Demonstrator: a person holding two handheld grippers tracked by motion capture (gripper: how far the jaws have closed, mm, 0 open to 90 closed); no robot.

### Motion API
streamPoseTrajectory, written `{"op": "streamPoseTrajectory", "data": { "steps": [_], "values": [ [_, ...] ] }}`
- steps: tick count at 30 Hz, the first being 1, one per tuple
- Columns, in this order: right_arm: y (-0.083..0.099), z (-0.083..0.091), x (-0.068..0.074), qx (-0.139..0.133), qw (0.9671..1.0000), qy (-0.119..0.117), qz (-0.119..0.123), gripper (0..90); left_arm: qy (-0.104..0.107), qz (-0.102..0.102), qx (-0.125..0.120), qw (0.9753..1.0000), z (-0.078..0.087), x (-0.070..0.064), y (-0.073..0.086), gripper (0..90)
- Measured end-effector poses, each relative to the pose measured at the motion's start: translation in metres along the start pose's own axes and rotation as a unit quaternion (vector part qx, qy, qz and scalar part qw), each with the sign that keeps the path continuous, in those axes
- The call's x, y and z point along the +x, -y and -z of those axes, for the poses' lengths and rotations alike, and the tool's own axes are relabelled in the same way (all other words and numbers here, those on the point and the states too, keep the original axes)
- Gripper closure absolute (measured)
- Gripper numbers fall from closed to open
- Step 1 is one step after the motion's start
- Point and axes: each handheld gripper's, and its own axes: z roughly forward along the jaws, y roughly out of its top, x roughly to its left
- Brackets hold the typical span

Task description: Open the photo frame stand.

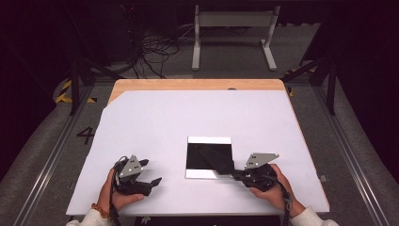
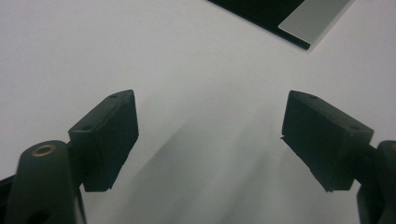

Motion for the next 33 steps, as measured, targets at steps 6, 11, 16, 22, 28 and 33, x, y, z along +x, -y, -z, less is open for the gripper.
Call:
{"op": "streamPoseTrajectory", "data": {
  "steps": [6, 11, 16, 22, 28, 33],
  "values": [
    [-0.002, 0.001, 0.001, -0.009, 1.0000, 0.002, 0.004, 83.1, 0.002, -0.004, 0.006, 1.0000, -0.003, -0.002, -0.001, 19.4],
    [-0.003, 0.003, 0.001, -0.015, 0.9999, 0.003, 0.005, 82.9, 0.001, -0.001, 0.003, 1.0000, -0.003, -0.001, -0.001, 19.3],
    [-0.006, 0.004, 0.001, -0.022, 0.9997, 0.002, 0.005, 81.2, 0.001, -0.005, 0.005, 1.0000, -0.003, -0.002, -0.002, 19.0],
    [-0.008, 0.006, 0.003, -0.029, 0.9995, 0.005, 0.007, 78.4, 0.002, -0.006, 0.006, 1.0000, -0.004, -0.002, -0.002, 18.8],
    [-0.010, 0.007, 0.003, -0.038, 0.9992, 0.007, 0.008, 78.2, 0.001, -0.003, 0.005, 1.0000, -0.005, -0.002, -0.002, 17.9],
    [-0.012, 0.009, 0.004, -0.047, 0.9988, 0.010, 0.008, 78.6, 0.002, -0.006, 0.007, 1.0000, -0.006, -0.002, -0.003, 17.9]
  ]
}}
